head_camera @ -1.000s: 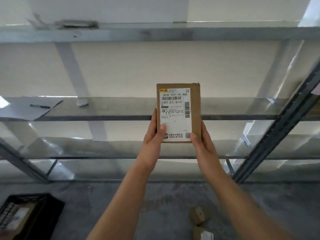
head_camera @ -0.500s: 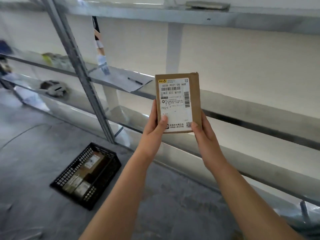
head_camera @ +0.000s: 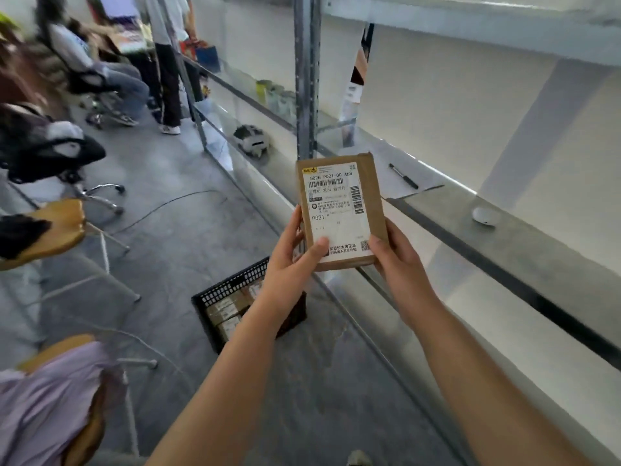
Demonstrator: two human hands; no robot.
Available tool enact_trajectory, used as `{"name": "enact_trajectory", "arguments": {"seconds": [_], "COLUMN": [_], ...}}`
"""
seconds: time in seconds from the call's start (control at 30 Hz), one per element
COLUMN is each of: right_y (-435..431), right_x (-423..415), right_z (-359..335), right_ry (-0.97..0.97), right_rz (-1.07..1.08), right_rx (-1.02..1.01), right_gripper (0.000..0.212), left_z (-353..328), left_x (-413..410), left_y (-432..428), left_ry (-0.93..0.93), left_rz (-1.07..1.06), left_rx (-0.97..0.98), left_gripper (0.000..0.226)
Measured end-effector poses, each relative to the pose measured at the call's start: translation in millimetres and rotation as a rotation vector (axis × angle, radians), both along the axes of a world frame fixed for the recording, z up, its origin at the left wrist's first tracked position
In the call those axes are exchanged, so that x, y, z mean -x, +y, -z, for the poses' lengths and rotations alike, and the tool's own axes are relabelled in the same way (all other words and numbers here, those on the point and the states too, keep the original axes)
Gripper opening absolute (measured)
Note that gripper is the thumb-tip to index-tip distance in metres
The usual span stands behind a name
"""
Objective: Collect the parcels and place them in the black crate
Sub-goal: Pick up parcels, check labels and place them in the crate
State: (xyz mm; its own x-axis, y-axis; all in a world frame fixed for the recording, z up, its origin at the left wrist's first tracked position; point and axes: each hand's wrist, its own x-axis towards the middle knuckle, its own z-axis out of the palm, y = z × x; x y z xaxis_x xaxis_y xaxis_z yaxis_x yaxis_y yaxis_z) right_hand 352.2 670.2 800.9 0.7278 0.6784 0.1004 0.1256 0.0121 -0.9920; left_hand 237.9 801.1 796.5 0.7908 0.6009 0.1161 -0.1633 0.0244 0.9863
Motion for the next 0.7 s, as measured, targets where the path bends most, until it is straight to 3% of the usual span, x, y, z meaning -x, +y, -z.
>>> {"name": "enact_trajectory", "arguments": {"seconds": [0.17,0.37,0.7], "right_y": [56.1,129.8,292.5], "right_x": [-44.8,-63.6,-98.5], "right_z": [14.2,31.4,81.5], "right_ry": [-0.001,-0.001,0.046], "right_rz": [-0.156,-0.306,-0.348], "right_rx": [0.06,0.083,0.178], "right_gripper": [0.048,0.038,0.041], "left_z": [11.4,33.3,76.0], "left_x": [-20.7,-26.6,-52.3], "left_y": [43.9,96.7,265.4], "left_ry": [0.003,0.049,0.166], "left_rz": [-0.166,-0.301,-0.271], "left_rx": [0.067,0.135,0.174], "left_gripper": [0.046,0.051,0.056]}}
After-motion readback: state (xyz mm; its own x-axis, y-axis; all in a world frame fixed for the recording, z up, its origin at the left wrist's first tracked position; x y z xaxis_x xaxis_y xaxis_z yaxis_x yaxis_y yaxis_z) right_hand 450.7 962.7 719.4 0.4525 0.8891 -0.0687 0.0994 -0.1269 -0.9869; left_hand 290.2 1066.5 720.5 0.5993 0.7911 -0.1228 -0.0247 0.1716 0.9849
